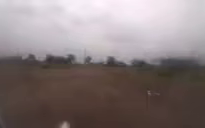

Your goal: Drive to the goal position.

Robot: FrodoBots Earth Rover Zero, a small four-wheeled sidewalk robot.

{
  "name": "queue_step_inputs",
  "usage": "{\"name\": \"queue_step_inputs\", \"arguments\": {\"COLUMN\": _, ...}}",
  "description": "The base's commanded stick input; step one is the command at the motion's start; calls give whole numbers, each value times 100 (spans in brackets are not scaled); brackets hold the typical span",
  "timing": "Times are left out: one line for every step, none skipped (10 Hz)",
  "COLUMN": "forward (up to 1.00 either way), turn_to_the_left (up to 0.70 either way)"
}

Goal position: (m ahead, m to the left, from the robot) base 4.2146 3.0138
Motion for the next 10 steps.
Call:
{"name": "queue_step_inputs", "arguments": {"forward": 70, "turn_to_the_left": 0}}
{"name": "queue_step_inputs", "arguments": {"forward": 70, "turn_to_the_left": 0}}
{"name": "queue_step_inputs", "arguments": {"forward": 70, "turn_to_the_left": 0}}
{"name": "queue_step_inputs", "arguments": {"forward": 70, "turn_to_the_left": 0}}
{"name": "queue_step_inputs", "arguments": {"forward": 70, "turn_to_the_left": 0}}
{"name": "queue_step_inputs", "arguments": {"forward": 70, "turn_to_the_left": 0}}
{"name": "queue_step_inputs", "arguments": {"forward": 70, "turn_to_the_left": 0}}
{"name": "queue_step_inputs", "arguments": {"forward": 70, "turn_to_the_left": 0}}
{"name": "queue_step_inputs", "arguments": {"forward": 70, "turn_to_the_left": 0}}
{"name": "queue_step_inputs", "arguments": {"forward": 70, "turn_to_the_left": 0}}
